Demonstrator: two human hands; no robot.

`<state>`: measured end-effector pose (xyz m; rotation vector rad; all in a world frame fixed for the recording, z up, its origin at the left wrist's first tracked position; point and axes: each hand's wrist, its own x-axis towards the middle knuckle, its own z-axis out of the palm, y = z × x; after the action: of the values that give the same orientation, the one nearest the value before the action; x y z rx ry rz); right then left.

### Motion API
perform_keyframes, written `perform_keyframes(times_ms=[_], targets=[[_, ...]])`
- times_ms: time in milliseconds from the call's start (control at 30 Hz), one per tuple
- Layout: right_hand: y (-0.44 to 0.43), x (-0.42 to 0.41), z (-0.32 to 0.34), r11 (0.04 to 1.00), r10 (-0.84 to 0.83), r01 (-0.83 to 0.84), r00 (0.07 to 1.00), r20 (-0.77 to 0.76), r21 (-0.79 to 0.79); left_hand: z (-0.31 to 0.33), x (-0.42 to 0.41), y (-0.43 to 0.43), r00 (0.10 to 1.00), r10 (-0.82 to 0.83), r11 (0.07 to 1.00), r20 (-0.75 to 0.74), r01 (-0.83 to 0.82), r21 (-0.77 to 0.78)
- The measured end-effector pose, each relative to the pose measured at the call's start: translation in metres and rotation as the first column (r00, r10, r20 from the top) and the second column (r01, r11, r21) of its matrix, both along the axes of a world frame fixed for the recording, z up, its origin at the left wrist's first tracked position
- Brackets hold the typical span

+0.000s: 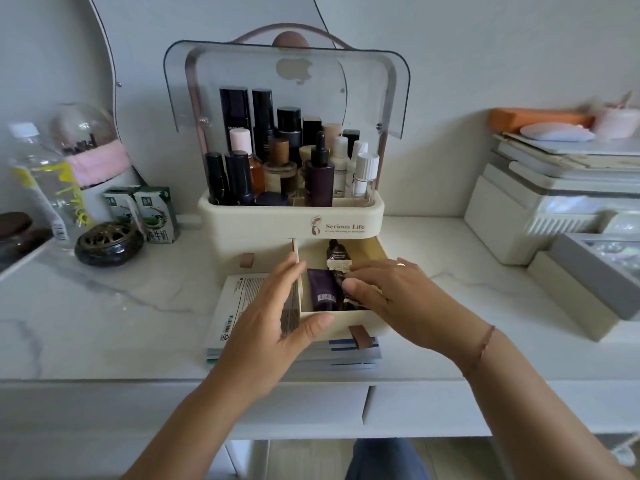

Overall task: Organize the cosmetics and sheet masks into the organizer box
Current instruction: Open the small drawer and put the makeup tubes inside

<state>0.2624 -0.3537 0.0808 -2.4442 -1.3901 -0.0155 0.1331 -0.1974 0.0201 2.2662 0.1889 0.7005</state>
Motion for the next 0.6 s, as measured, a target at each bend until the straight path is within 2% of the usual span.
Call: perform_keyframes(times_ms=[33, 100, 200, 333, 433, 533, 600], targets=[[-0.001, 0.001, -0.001, 0.999, 0.011, -0.011, 1.000, -0.001, 0.040, 0.000, 0.000, 0.000, 1.000, 0.003, 1.000, 0.002, -0.003, -0.001], [-0.005, 0.003, -0.004, 0.976, 0.012, -0.004, 0.999, -0.034, 0.216, -0.001, 0.000, 0.001, 1.000, 0.003, 1.000, 0.012, -0.003, -0.007], [-0.023, 0.007, -0.016, 0.907, 0.051, 0.057, 0.969, -0.242, 0.418, -0.002, -0.003, 0.005, 1.000, 0.010, 0.999, 0.012, -0.009, -0.044], [-0.041, 0.011, -0.038, 0.904, 0.087, 0.098, 0.911, -0.402, 0.417, -0.001, -0.009, 0.014, 1.000, 0.004, 0.994, -0.015, -0.006, -0.109], [-0.040, 0.018, -0.046, 0.872, 0.057, 0.172, 0.895, -0.442, 0.459, 0.004, -0.010, 0.017, 1.000, 0.001, 0.996, 0.026, 0.002, -0.089], [-0.030, 0.023, -0.045, 0.808, 0.029, 0.250, 0.888, -0.459, 0.534, 0.005, -0.002, 0.020, 0.995, 0.086, 0.995, 0.055, -0.083, -0.057], [-0.017, 0.025, -0.044, 0.777, -0.005, 0.291, 0.889, -0.458, 0.557, 0.006, 0.007, 0.023, 0.976, 0.205, 0.979, 0.069, -0.206, 0.004]])
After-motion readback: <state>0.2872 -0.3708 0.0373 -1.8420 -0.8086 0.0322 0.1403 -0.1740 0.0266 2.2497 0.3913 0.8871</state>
